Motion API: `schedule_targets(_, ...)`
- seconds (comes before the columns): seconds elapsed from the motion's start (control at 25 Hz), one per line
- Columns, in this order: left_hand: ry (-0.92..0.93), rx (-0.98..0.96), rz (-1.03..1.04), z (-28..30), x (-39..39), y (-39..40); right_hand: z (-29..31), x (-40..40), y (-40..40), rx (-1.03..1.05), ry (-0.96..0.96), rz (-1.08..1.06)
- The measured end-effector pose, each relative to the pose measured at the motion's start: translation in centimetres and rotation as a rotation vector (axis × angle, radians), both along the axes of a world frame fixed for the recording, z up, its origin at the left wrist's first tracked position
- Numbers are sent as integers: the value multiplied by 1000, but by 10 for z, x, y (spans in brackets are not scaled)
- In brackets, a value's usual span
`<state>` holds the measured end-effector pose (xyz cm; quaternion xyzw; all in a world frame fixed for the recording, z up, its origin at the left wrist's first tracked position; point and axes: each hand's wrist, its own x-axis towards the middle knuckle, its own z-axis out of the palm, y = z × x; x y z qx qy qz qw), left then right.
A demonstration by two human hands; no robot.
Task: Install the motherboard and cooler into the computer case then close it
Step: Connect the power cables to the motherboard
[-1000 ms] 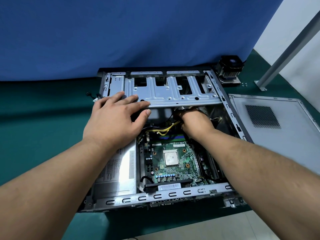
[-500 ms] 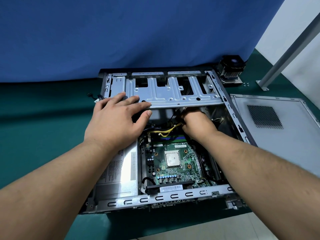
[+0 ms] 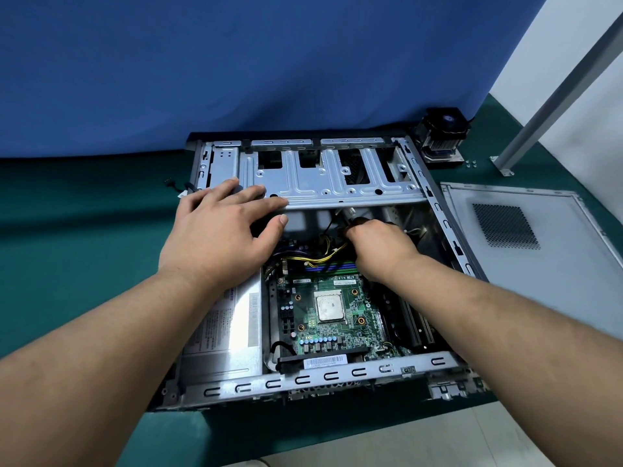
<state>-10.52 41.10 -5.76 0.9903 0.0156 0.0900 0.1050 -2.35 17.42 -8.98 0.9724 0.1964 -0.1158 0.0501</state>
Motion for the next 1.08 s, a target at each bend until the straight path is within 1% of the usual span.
schedule_targets(0.24, -3, -3, -5, -1, 0, 0, 3, -3, 9, -82, 8, 44)
schedule_targets(0.4, 1, 0, -3, 0, 0, 0, 4, -8, 7, -152, 48, 78)
schedule_targets(0.52, 10, 15, -8, 0, 0, -2, 11, -7, -2, -215, 178, 46)
schedule_targets(0.6, 12, 15, -5, 2, -1, -2, 20, -11, -11, -183, 260, 75)
schedule_targets(0.64, 15, 16, -6, 2, -2, -2, 26, -14, -17, -145, 250, 106)
schedule_targets(0.68, 18, 20, -7, 3, -2, -3, 32, -17, -25, -100, 191, 158)
schedule_targets(0.72, 21, 25, -6, 4, -2, -3, 39, -19, -34, -70, 85, 238)
schedule_targets(0.8, 31, 29, 0, 4, -3, -3, 51, -20, -54, -113, -150, 400)
schedule_targets(0.84, 38, 29, 3, 5, -3, -4, 56, -20, -62, -135, -191, 416)
schedule_targets(0.92, 47, 31, 3, 7, -4, -4, 61, -19, -75, -145, -145, 382)
schedule_targets(1.0, 56, 36, 0, 8, -4, -4, 61, -20, -77, -108, -71, 369)
schedule_targets(1.08, 64, 34, 0, 9, -4, -5, 61, -20, -74, -76, -49, 369)
